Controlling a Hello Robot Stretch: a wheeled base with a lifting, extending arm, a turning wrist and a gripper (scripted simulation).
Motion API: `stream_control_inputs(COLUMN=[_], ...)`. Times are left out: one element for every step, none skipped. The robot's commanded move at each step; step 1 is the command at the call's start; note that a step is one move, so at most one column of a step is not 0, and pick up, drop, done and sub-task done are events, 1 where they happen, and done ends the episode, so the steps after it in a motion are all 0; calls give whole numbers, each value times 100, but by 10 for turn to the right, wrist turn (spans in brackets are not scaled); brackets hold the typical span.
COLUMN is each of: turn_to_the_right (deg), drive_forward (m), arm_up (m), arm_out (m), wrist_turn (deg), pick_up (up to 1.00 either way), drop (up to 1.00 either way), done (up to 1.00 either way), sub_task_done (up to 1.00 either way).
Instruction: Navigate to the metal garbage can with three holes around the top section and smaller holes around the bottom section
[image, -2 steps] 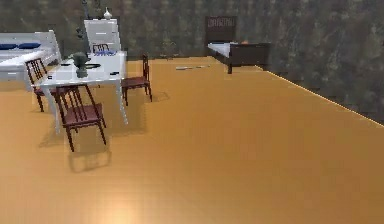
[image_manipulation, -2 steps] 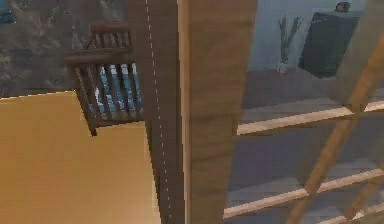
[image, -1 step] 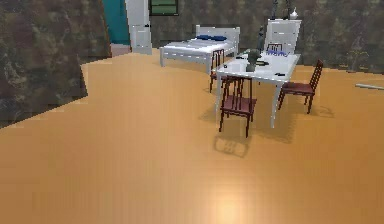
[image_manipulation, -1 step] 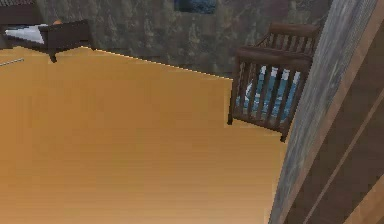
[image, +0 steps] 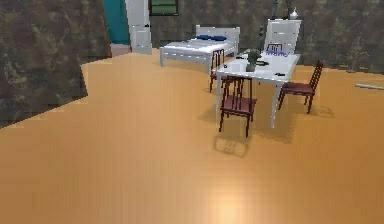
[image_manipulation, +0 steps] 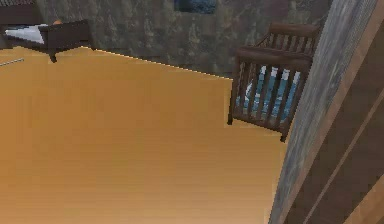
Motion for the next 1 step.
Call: stream_control_inputs(turn_to_the_right=[180], drive_forward=[0], arm_up=[0], arm_out=[0], wrist_turn=[0], pick_up=[0], drop=[0], done=[0], sub_task_done=[0])
